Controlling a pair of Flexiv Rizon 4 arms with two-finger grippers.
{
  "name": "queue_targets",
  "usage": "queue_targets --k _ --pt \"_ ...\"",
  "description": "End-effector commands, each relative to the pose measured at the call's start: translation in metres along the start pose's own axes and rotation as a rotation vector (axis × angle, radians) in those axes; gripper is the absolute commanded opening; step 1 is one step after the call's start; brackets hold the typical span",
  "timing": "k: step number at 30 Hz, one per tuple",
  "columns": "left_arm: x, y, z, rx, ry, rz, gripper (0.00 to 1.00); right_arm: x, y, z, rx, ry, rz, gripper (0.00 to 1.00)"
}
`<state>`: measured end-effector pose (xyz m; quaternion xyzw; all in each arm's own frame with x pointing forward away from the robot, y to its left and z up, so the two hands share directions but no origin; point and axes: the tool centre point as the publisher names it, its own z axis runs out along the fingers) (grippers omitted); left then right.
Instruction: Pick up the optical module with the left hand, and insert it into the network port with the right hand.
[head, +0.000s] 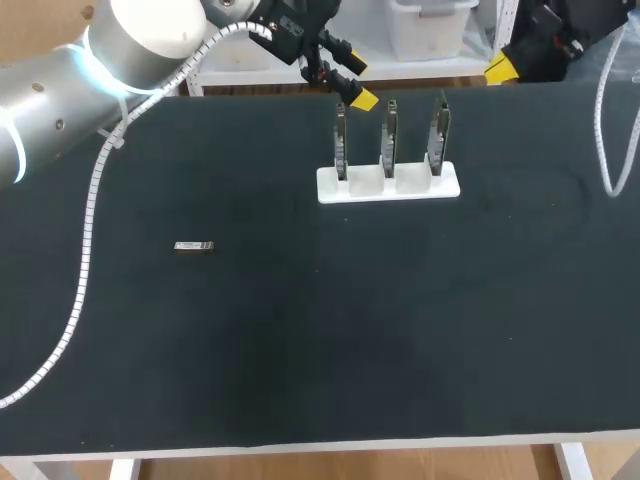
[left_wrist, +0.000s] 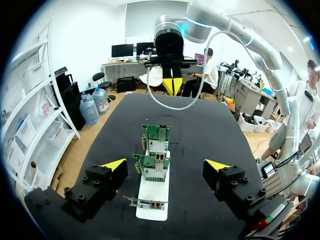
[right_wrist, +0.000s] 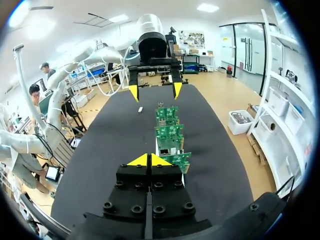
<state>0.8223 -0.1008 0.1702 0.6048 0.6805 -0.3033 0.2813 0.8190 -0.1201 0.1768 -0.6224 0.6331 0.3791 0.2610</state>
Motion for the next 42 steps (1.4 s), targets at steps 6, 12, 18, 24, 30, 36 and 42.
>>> queue_targets --k 6,12,18,24,30,36,42 --pt "-0.001 0.002 0.0 0.002 0.005 -0.001 1.0 0.002 -0.021 -0.002 -0.761 0.015 -0.018 0.0" --pt "-0.001 0.002 0.0 0.002 0.005 -0.001 1.0 0.006 -0.028 -0.004 -0.789 0.02 -0.022 0.0" --pt "-0.001 0.002 0.0 0.002 0.005 -0.001 1.0 0.005 -0.028 -0.003 -0.817 0.015 -0.038 0.0" --pt "-0.001 0.002 0.0 0.002 0.005 -0.001 1.0 0.006 -0.024 0.0 -0.866 0.022 -0.063 0.0" --pt "-0.001 0.002 0.0 0.002 0.005 -0.001 1.0 0.006 -0.024 0.002 -0.906 0.028 -0.074 0.0" --pt "-0.001 0.002 0.0 0.002 0.005 -0.001 1.0 0.006 -0.026 0.003 -0.924 0.041 -0.085 0.0" --pt "-0.001 0.002 0.0 0.002 0.005 -0.001 1.0 0.005 -0.026 0.003 -0.925 0.044 -0.088 0.0"
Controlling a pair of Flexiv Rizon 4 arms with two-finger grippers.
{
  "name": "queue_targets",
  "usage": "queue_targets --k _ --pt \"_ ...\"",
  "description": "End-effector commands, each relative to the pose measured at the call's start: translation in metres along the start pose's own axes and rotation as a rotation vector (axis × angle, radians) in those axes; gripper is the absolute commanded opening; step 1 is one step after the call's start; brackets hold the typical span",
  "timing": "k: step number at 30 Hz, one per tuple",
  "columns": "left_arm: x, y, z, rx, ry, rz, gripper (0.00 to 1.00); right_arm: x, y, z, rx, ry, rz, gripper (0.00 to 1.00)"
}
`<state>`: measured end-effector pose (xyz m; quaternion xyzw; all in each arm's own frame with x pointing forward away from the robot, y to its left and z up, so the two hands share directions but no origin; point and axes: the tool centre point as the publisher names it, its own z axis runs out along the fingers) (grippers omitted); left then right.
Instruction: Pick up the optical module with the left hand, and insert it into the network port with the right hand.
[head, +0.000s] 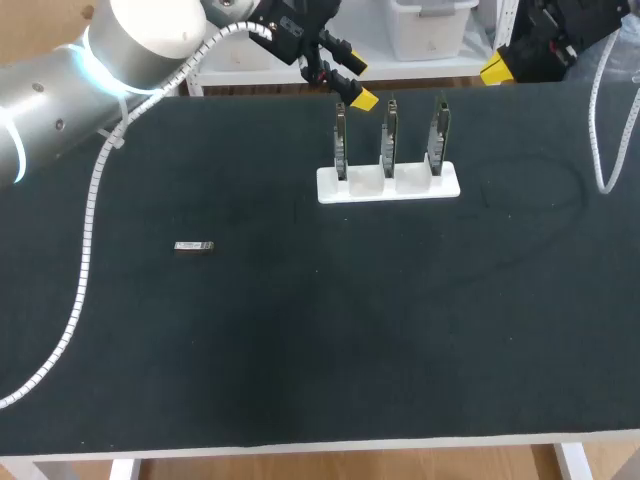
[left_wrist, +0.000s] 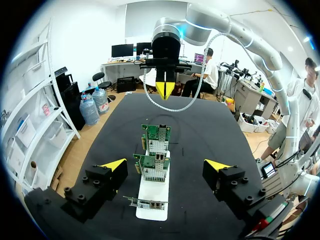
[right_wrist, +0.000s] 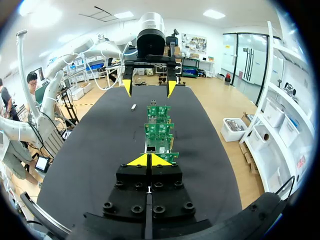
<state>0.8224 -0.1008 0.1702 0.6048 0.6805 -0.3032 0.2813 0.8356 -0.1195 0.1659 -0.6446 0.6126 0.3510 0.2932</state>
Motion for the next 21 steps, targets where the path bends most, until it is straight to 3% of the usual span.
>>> queue_targets --k 1,2,3,21 --pt "-0.0014 0.002 0.0005 0.002 0.005 -0.001 1.0 -0.0018 -0.0077 -0.001 -0.955 0.01 -0.009 0.0" --pt "-0.0014 0.002 0.0005 0.002 0.005 -0.001 1.0 -0.0036 -0.0072 -0.0009 -0.95 -0.023 0.0 0.31" --pt "-0.0014 0.002 0.0005 0.002 0.005 -0.001 1.0 -0.0036 -0.0072 -0.0009 -0.95 -0.023 0.0 1.0" --pt "-0.0014 0.002 0.0005 0.002 0.005 -0.001 1.0 -0.0036 -0.0072 -0.0009 -0.95 -0.023 0.0 1.0"
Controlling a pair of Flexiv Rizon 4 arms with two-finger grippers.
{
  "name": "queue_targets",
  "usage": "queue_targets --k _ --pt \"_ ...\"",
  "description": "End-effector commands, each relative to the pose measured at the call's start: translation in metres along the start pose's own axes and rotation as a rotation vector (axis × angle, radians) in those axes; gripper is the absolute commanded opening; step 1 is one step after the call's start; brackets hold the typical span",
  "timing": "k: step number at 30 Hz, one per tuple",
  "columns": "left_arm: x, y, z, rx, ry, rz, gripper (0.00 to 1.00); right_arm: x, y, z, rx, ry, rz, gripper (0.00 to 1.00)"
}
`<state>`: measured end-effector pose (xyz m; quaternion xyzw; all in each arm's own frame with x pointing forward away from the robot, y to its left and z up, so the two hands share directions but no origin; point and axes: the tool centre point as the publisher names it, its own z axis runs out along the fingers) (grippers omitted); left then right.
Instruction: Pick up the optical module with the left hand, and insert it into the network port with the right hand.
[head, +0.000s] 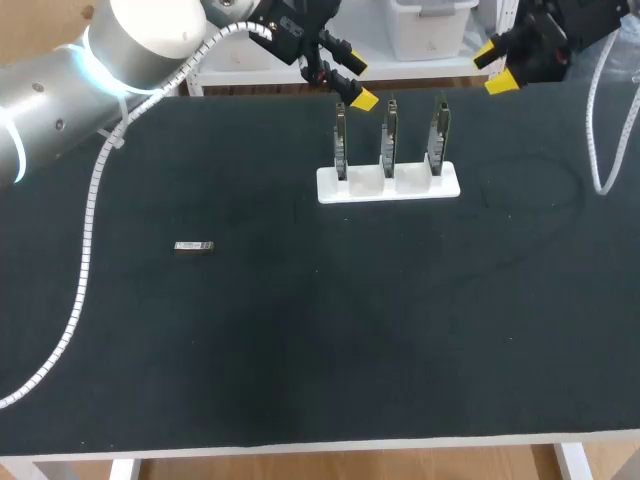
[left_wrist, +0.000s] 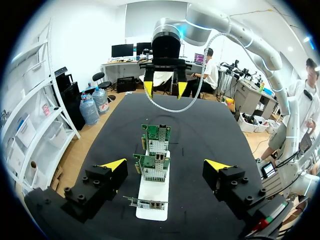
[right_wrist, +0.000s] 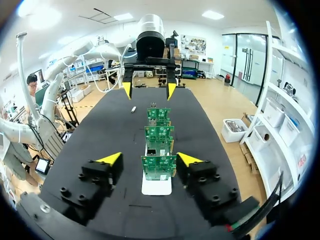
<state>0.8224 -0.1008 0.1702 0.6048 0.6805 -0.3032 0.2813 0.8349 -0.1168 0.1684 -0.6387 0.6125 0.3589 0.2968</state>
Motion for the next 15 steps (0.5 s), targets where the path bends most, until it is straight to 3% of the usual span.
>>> queue_targets --k 1,15 --pt "-0.001 0.002 0.001 0.002 0.005 -0.001 1.0 0.0 -0.008 -0.002 -0.948 -0.002 0.0 1.0" --pt "-0.011 0.004 -0.019 -0.038 -0.061 0.06 1.0 0.0 -0.008 -0.002 -0.948 -0.002 0.0 1.0"
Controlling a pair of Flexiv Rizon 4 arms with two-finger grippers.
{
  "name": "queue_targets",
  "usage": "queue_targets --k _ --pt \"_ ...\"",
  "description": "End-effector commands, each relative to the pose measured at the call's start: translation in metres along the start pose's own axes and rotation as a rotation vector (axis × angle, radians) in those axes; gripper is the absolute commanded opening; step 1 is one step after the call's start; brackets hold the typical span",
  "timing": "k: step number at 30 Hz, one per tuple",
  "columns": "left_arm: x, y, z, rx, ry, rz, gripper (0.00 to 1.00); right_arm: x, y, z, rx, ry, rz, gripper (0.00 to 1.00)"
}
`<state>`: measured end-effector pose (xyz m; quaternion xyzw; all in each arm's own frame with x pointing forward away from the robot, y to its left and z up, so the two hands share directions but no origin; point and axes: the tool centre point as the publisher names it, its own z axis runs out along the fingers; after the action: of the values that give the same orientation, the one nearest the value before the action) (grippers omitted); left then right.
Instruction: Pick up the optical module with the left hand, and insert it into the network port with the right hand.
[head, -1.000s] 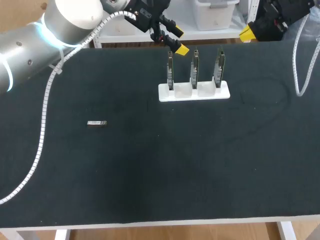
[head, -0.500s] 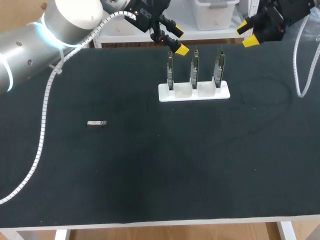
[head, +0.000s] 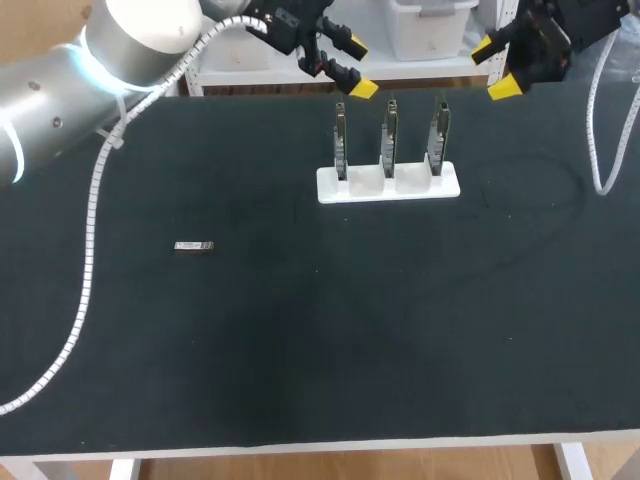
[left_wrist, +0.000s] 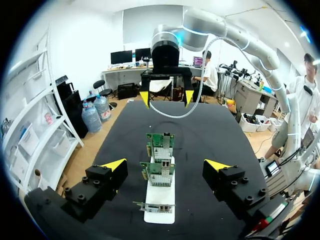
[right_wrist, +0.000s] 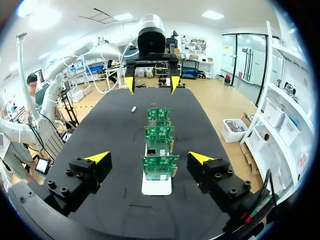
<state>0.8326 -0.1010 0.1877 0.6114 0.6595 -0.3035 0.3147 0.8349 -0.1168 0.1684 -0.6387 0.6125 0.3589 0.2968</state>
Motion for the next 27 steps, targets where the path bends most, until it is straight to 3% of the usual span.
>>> queue_targets --k 1,5,11,15,19,22,27 --pt "0.002 -0.005 -0.011 -0.017 -0.008 0.007 1.0 0.0 -0.008 -0.002 -0.948 -0.002 0.0 1.0" --pt "0.002 -0.006 -0.03 -0.015 -0.017 0.039 1.0 0.0 -0.008 -0.002 -0.948 -0.002 0.0 1.0" --pt "0.012 -0.008 -0.073 0.033 0.072 0.116 1.0 0.0 -0.008 -0.002 -0.948 -0.002 0.0 1.0" --pt "0.028 -0.013 -0.098 0.131 0.193 0.162 1.0 0.0 -0.008 -0.002 -0.948 -0.002 0.0 1.0" --pt "0.047 -0.02 -0.12 0.174 0.315 0.171 1.0 0.0 -0.008 -0.002 -0.948 -0.002 0.0 1.0" --pt "0.058 -0.028 -0.13 0.189 0.367 0.173 1.0 0.0 -0.008 -0.002 -0.948 -0.002 0.0 1.0" --pt "0.081 -0.045 -0.139 0.225 0.377 0.193 1.0 0.0 -0.008 -0.002 -0.948 -0.002 0.0 1.0"
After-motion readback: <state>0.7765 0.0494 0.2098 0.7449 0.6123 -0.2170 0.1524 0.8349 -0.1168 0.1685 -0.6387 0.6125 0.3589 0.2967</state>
